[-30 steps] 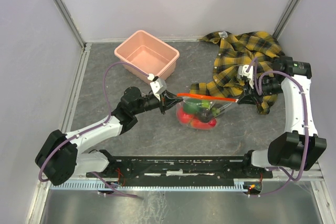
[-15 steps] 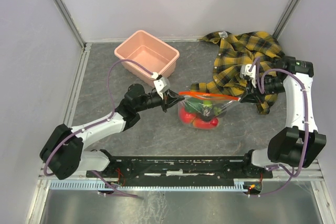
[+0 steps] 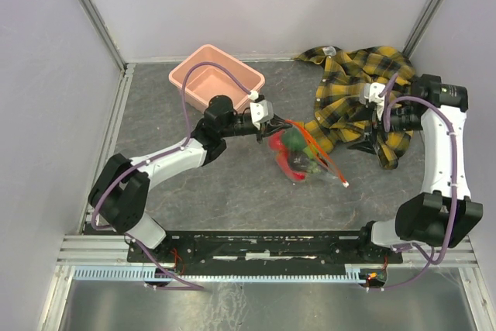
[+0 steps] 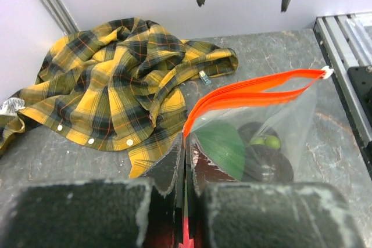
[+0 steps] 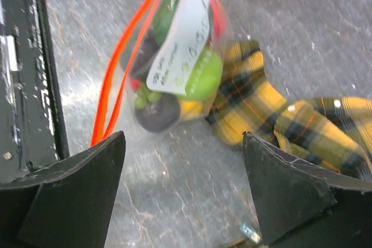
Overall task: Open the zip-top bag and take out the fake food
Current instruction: Unzip the zipper food storage bag at the center of the board, then open the zipper of the food storage bag at the center of the board.
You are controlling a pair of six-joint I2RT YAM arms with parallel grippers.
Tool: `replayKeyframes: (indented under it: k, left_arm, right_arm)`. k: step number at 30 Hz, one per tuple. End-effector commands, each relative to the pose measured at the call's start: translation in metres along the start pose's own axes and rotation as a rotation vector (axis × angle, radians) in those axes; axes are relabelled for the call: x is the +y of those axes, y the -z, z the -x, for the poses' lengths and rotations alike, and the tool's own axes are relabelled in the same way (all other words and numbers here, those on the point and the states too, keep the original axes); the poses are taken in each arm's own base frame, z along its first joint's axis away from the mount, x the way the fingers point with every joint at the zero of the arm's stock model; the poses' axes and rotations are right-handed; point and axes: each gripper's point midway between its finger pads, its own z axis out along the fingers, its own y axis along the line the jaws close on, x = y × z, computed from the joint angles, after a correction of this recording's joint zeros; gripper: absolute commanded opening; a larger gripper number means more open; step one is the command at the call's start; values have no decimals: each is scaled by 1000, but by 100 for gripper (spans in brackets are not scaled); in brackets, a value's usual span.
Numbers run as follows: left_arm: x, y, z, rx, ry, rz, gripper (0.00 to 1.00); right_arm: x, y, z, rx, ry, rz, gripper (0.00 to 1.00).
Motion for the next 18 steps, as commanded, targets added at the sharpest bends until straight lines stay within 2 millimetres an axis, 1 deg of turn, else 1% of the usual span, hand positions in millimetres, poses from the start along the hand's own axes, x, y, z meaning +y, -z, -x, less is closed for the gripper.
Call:
replayKeyframes:
  k: [1,3,5,6,8,10,14,16,18]
  left_arm:
    - [-1,-3,13,-26,-192,-78,3]
    - [-4,-1,9,-14,-160,-82,3]
    - [-7,0,7,-12,-122,-87,3]
    - [-9,0,7,-13,-103,-90,3]
    - [-13,1,5,-17,-75,-98,3]
    - [-16,3,3,-21,-60,-100,3]
    - [-20,6,0,-22,-43,-98,3]
    - [-22,7,0,-21,-35,-100,3]
    - [-22,8,0,-21,-32,-99,3]
  right_arm:
    - [49,-7,52,-160,-93,105,89]
    - [60,-18,55,-167,-117,152,88]
    - [63,-29,51,-129,-159,154,86]
    - [51,-38,47,-108,-148,104,86]
    - [36,-50,35,-46,-188,-19,86]
    - [37,-56,27,-17,-183,-75,86]
    - [46,-61,20,13,-197,-53,82]
    - [44,-64,13,33,-209,-62,80]
    - [41,-68,10,41,-213,-68,76]
